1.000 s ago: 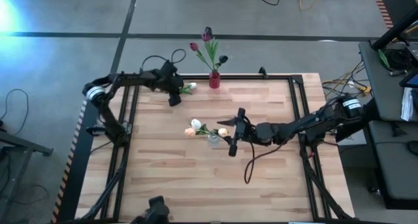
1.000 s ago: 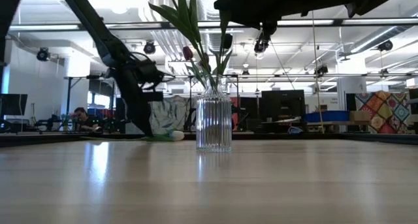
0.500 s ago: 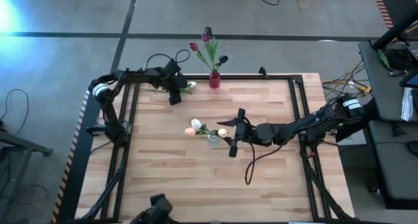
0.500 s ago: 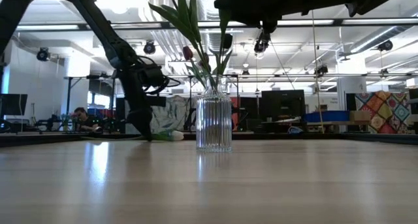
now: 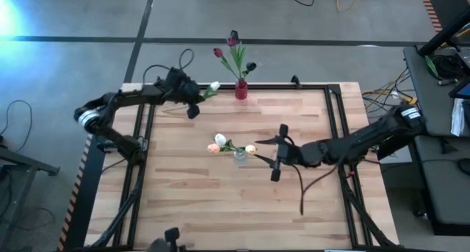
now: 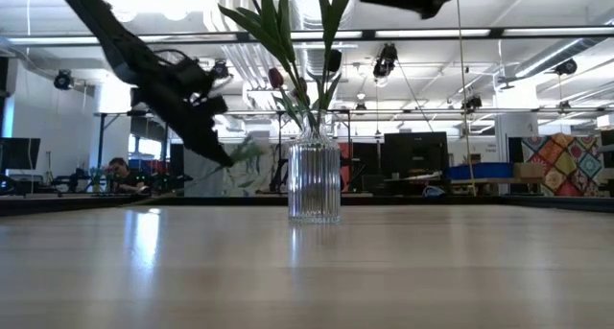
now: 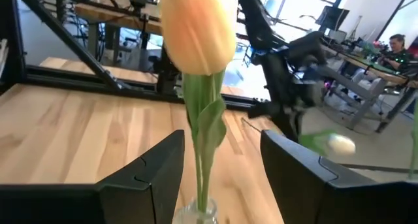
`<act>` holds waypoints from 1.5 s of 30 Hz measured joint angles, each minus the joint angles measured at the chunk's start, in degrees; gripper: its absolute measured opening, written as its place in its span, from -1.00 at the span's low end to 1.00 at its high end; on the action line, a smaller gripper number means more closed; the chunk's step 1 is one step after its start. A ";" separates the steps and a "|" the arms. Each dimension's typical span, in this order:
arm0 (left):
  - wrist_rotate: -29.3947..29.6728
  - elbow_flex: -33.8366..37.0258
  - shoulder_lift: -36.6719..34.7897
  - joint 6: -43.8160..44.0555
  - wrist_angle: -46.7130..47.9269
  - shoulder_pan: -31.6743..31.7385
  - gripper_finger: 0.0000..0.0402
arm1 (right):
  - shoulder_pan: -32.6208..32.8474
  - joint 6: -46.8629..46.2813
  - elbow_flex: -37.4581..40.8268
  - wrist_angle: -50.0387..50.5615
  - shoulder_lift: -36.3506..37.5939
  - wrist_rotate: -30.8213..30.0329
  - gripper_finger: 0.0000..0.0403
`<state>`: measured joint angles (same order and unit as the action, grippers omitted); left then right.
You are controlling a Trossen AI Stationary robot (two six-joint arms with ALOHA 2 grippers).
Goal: Sort flowers into vase by color
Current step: Put the white tulip into the transparent vase
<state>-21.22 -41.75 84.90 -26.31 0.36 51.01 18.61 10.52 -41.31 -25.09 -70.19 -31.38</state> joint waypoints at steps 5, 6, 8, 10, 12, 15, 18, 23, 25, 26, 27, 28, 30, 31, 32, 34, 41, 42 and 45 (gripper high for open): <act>-1.93 7.12 -10.18 8.29 -7.95 -1.58 -0.99 | 3.20 0.24 0.64 2.77 2.35 -4.29 -0.04; -1.98 8.04 -12.30 8.57 -7.84 -2.18 -0.99 | 3.51 0.64 0.65 3.30 2.52 -5.43 -0.04; -1.99 8.56 -16.66 9.05 -7.96 -3.42 -0.99 | 3.59 1.07 0.70 4.68 3.02 -7.13 -0.04; -2.05 8.05 -21.02 10.42 -7.94 -4.58 -0.99 | 3.42 1.08 0.71 4.68 3.51 -7.67 -0.04; -2.07 6.05 -23.99 12.85 -7.47 -5.64 -0.99 | 2.83 1.49 0.71 4.48 4.10 -7.63 -0.04; -3.35 1.72 -26.12 15.36 -7.03 -6.65 -0.99 | 1.34 2.51 0.71 4.23 4.85 -7.11 -0.04; -6.97 -2.21 -25.33 17.03 -7.82 -7.87 -0.99 | -2.18 2.84 0.71 4.19 5.74 -2.76 -0.04; -8.07 -5.91 -20.39 17.62 -12.10 -10.83 -0.99 | -11.25 2.69 0.99 4.69 7.03 8.50 -0.04; -8.09 -5.99 -17.75 17.67 -15.35 -11.82 -0.99 | -15.71 1.92 1.16 4.67 7.08 12.63 -0.04; -8.33 -5.94 -16.21 17.85 -17.56 -12.27 -0.99 | -18.13 1.00 1.23 4.56 6.78 15.39 -0.04; -8.78 -5.73 -14.72 18.22 -20.19 -12.60 -0.99 | -20.39 0.27 1.28 3.68 6.21 18.32 -0.04; -9.89 -5.52 -13.22 18.62 -22.40 -12.90 -0.99 | -22.57 -0.77 1.28 2.77 5.55 21.18 -0.04; -11.84 -5.42 -10.06 19.63 -26.97 -13.45 -0.99 | -26.43 -2.39 1.33 0.05 3.43 25.59 -0.04; -12.93 -5.40 -8.64 20.18 -28.99 -13.63 -0.99 | -27.98 -3.33 1.33 -2.07 2.12 27.35 -0.04; -13.44 -5.34 -7.34 20.90 -31.16 -13.91 -0.99 | -29.28 -3.88 1.33 -4.14 0.83 28.89 -0.04; -14.32 -5.34 -5.11 21.93 -35.47 -14.42 -0.99 | -31.34 -5.13 1.35 -9.48 -2.21 31.32 -0.04; -18.91 -5.39 -1.32 26.93 -46.27 -15.35 -0.99 | -34.20 -6.97 1.25 -26.60 -12.12 32.96 -0.04; -18.99 -5.44 -1.06 27.48 -47.35 -15.51 -0.99 | -34.46 -7.54 0.91 -27.66 -13.17 33.04 -0.04; -19.70 -5.47 -0.25 28.09 -48.33 -16.23 -0.99 | -34.81 -7.91 -1.26 -28.48 -15.98 33.20 -0.04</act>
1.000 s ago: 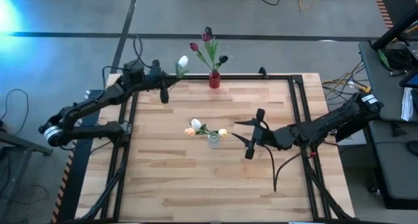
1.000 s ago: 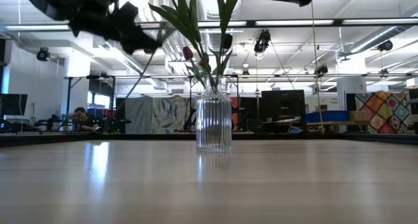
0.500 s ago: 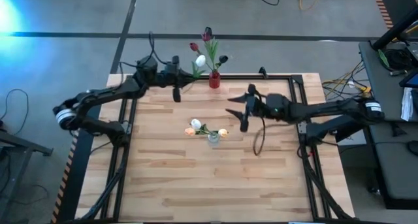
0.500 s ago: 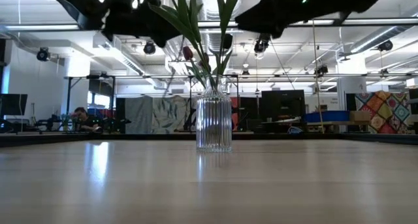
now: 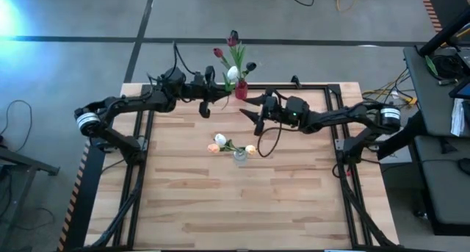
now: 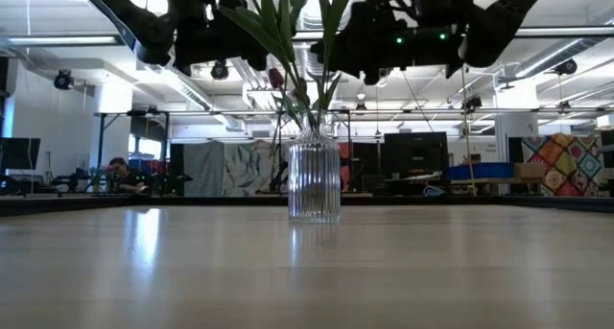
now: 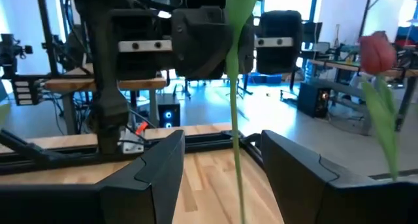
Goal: Sort flowers into vase by color
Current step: Put the white tulip into the transparent vase
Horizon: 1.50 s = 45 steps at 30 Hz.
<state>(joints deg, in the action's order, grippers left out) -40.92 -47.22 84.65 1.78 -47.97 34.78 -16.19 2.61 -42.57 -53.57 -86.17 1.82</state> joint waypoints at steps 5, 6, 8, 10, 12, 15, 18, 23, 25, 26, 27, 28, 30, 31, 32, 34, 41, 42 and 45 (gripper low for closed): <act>-0.56 0.00 0.48 -0.17 -0.69 -1.05 -0.99 | -0.04 -0.11 -4.25 -0.80 -3.41 0.14 -0.04; -0.55 0.00 0.50 -0.20 -0.69 -1.21 -0.99 | -0.06 -0.32 -4.99 -0.77 -3.83 0.13 -0.04; -0.55 0.00 0.50 -0.22 -1.16 -1.43 -0.99 | -0.06 -0.56 -6.25 -0.79 -4.47 0.13 -0.04; -0.57 0.00 0.50 -0.12 -2.08 -1.63 -0.99 | -0.07 -0.91 -7.22 -0.74 -4.80 0.13 -0.04; -0.55 0.00 0.50 -0.12 -2.35 -1.87 -0.99 | -0.08 -1.23 -8.11 -0.15 -4.97 0.13 -0.04; -0.55 0.00 0.50 -0.15 -2.55 -1.98 -0.99 | -0.08 -2.22 -9.52 0.84 -5.12 0.11 -0.04; -0.55 0.00 0.50 -0.15 -2.61 -2.00 -0.99 | -0.08 -2.79 -10.86 1.05 -5.73 -0.31 -0.10; -0.55 0.00 0.50 -0.13 -2.71 -2.08 -0.99 | -0.20 -2.73 -12.37 3.03 -6.99 -0.33 -0.32; -0.57 0.00 0.50 0.14 -3.07 -2.11 -0.99 | -0.21 -2.68 -12.97 3.43 -7.72 -0.35 -0.44; -0.57 0.00 0.50 0.23 -3.09 -2.11 -0.99 | -0.24 -2.68 -13.12 3.79 -7.91 -0.35 -0.51; -0.57 0.00 0.50 0.26 -3.06 -2.11 -0.99 | -0.25 -2.62 -13.24 3.96 -8.15 -0.37 -0.58; -0.51 0.00 0.50 0.29 -3.04 -2.11 -0.99 | -0.23 -2.53 -13.42 3.75 -8.44 -0.35 -0.65; -0.45 0.00 0.50 0.50 -3.04 -2.09 -0.99 | -0.21 -2.15 -13.41 3.62 -8.57 -0.44 -0.78; -0.29 0.00 0.50 0.74 -3.05 -2.09 -0.99 | -0.19 -1.71 -13.42 3.62 -8.57 -0.87 -0.84; 0.10 0.00 0.50 0.98 -3.05 -2.09 -0.97 | -0.11 -1.15 -13.41 3.62 -8.57 -1.38 -0.89; 1.23 0.00 0.50 1.82 -2.93 -2.07 -0.94 | 0.01 -0.40 -13.31 3.63 -8.48 -2.18 -0.93; 3.36 0.04 0.50 1.97 -2.05 -1.65 -0.67 | 0.01 0.31 -13.17 5.10 -6.60 -2.75 -0.93; 3.34 0.04 0.50 1.97 -2.00 -1.65 -0.63 | 0.01 0.31 -13.06 5.30 -6.14 -2.86 -0.94; 3.30 0.07 0.47 1.20 -0.50 -1.67 -0.49 | 0.03 0.53 -12.41 5.31 -4.76 -3.50 -0.94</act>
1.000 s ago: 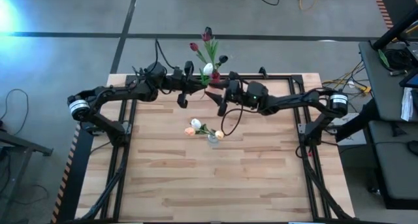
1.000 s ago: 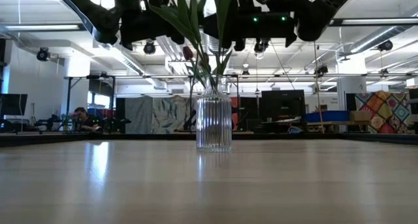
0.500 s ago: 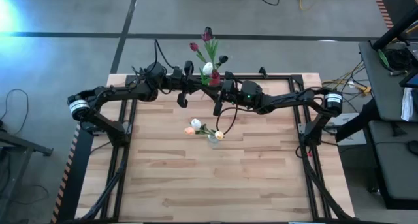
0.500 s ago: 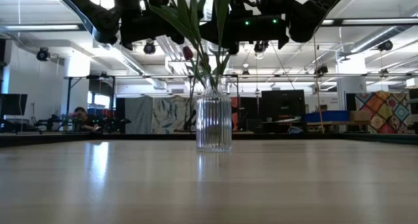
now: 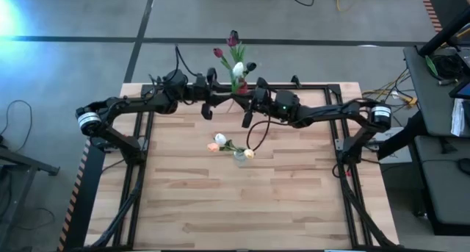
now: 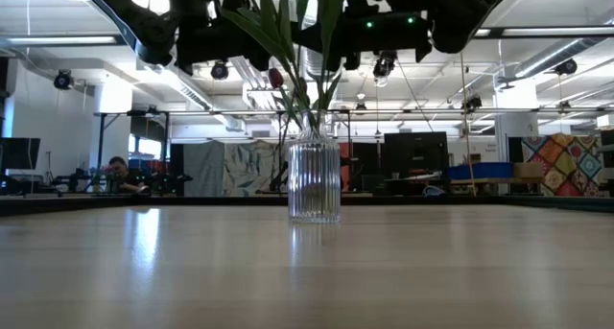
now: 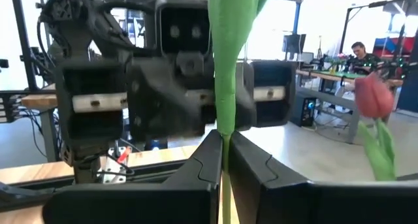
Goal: Sort flowers into vase by color
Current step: Put the white tulip into the transparent vase
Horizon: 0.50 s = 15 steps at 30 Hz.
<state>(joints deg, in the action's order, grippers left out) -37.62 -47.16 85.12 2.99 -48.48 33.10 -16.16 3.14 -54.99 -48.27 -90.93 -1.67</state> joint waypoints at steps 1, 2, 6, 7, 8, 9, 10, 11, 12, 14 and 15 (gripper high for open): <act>-0.01 0.00 0.00 -0.53 0.94 0.00 -0.45 | 0.00 0.15 0.28 0.01 0.63 0.00 -0.94; 0.00 0.02 0.00 -1.04 1.90 0.01 -0.41 | 0.00 0.48 0.71 0.06 1.26 -0.03 -0.94; -0.01 0.58 0.00 -3.53 4.33 0.07 -0.27 | 0.00 0.69 2.80 1.00 5.05 -0.03 -0.94; 0.01 1.16 -0.04 -4.09 4.44 0.09 -0.24 | 0.00 0.75 3.45 1.84 6.43 -0.04 -0.94; 0.05 1.84 -0.04 -4.78 4.44 0.09 -0.23 | 0.07 0.87 4.41 2.82 8.05 -0.04 -0.94; 0.16 2.54 -0.04 -5.38 4.43 0.11 -0.21 | 0.27 1.07 5.35 3.46 9.67 -0.22 -0.94; 0.64 3.38 -0.08 -5.88 4.24 0.20 -0.20 | 0.56 1.55 6.46 3.75 11.50 -0.98 -0.94; 1.27 4.14 -0.15 -6.36 4.00 0.20 -0.20 | 0.89 2.25 7.72 4.80 13.53 -2.08 -0.94; 2.01 4.89 -0.20 -6.78 3.50 0.22 -0.20 | 1.20 2.65 8.98 6.11 15.60 -3.13 -0.94; 2.60 6.75 -0.22 -7.03 1.32 0.43 -0.20 | 1.60 2.92 11.46 8.68 19.83 -4.21 -0.94; 2.61 7.69 -0.22 -7.02 0.20 0.59 -0.20 | 1.69 2.74 12.80 9.94 21.92 -4.37 -0.94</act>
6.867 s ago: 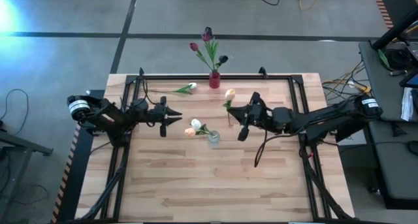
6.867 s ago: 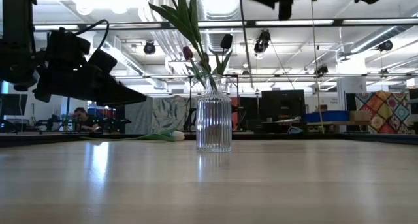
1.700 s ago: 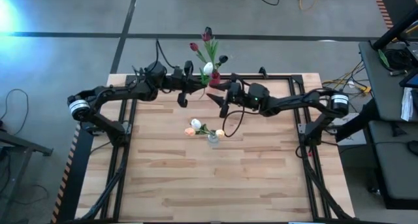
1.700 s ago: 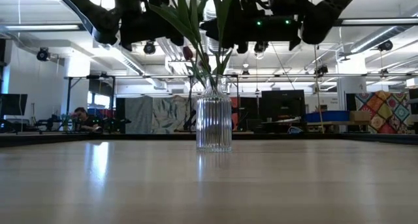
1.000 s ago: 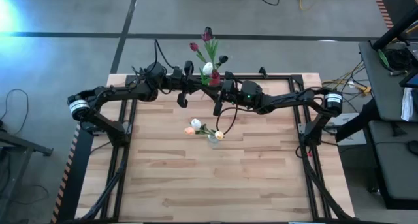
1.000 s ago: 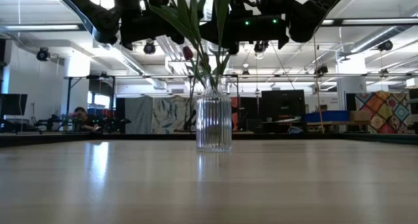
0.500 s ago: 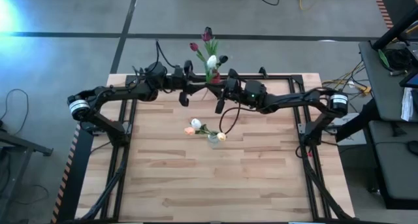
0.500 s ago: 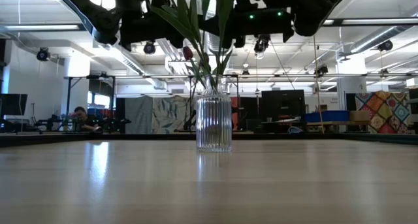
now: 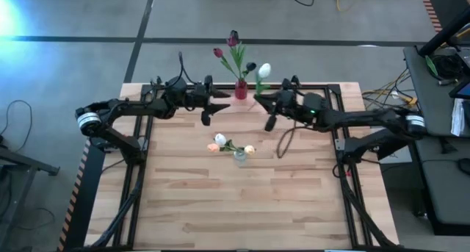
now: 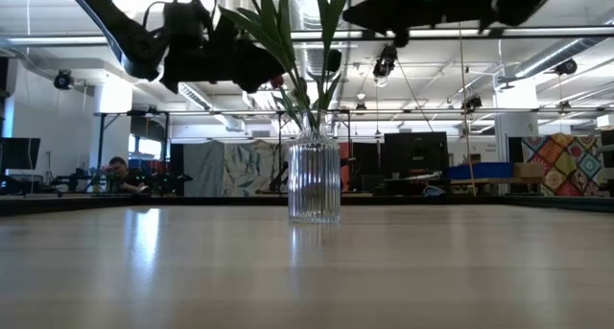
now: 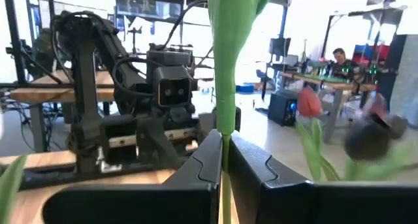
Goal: Sort flowers into vase by color
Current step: Put the white tulip into the transparent vase
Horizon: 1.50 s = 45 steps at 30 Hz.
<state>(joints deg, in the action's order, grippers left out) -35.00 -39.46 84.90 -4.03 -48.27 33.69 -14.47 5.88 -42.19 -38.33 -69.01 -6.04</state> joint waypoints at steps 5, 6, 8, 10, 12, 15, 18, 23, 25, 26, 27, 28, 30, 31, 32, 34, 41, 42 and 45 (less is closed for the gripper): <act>0.15 3.63 -0.02 0.04 -4.67 0.48 -0.20 | 1.90 -3.49 8.59 0.21 7.48 -0.11 -0.94; 0.63 4.23 -0.04 0.04 -5.16 0.53 -0.20 | 2.42 -4.24 10.49 -1.27 8.15 -0.04 -0.94; 1.93 5.24 -0.04 0.04 -5.73 0.71 -0.20 | 3.67 -6.18 14.39 -6.69 8.71 -0.02 -0.94; 2.99 6.00 -0.04 0.02 -6.30 0.88 -0.20 | 5.02 -8.16 17.48 -13.15 8.45 -0.10 -0.94; 3.11 6.76 -0.04 0.04 -7.10 1.15 -0.20 | 6.42 -10.06 19.18 -18.58 7.63 -0.08 -0.94; 3.13 7.64 -0.04 0.04 -7.99 1.72 -0.20 | 8.01 -12.32 19.28 -20.88 6.49 0.00 -0.94; 3.15 8.09 -0.04 0.28 -8.33 2.45 -0.20 | 9.17 -13.91 17.63 -20.92 5.22 -0.02 -0.94; 3.17 8.24 -0.04 0.68 -8.33 3.14 -0.20 | 11.08 -16.57 15.07 -20.62 2.99 -0.06 -0.94; 3.17 8.32 -0.04 0.68 -8.34 3.21 -0.20 | 12.03 -17.45 14.31 -20.72 2.38 -0.02 -0.94; 3.17 8.42 -0.04 0.68 -8.36 3.23 -0.21 | 12.55 -18.04 14.07 -20.72 2.13 -0.01 -0.94; 3.17 8.49 -0.04 0.68 -8.33 3.24 -0.21 | 13.07 -18.32 13.82 -20.73 1.75 -0.03 -0.94; 3.17 8.58 -0.04 0.69 -8.33 3.28 -0.22 | 13.59 -18.46 13.54 -20.71 1.40 -0.04 -0.94; 3.15 8.86 -0.04 0.65 -8.33 3.28 -0.23 | 14.37 -18.81 13.02 -20.57 0.74 -0.07 -0.94; 3.15 9.00 -0.04 0.48 -8.35 3.28 -0.23 | 14.69 -18.79 12.59 -20.62 0.32 -0.04 -0.94; 3.15 9.20 -0.04 0.46 -8.37 3.28 -0.23 | 14.93 -18.79 12.25 -20.67 -0.13 -0.03 -0.94; 3.15 9.44 -0.04 0.42 -8.61 3.36 -0.24 | 15.03 -18.79 11.51 -20.67 -1.26 0.01 -0.94; 3.15 10.95 -0.04 0.33 -9.42 4.19 -0.24 | 14.99 -16.83 9.15 -20.44 -5.81 -0.11 -0.94; 3.15 11.23 -0.04 0.31 -9.56 4.30 -0.24 | 14.99 -16.13 8.91 -20.26 -6.42 -0.07 -0.94; 3.15 11.84 -0.04 0.28 -9.97 4.47 -0.24 | 14.99 -14.72 7.93 -19.79 -8.00 0.56 -0.94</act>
<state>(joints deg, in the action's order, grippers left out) -31.86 -27.62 84.86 -3.75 -58.25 38.16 0.51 -8.84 -34.26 -58.12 -77.01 -5.48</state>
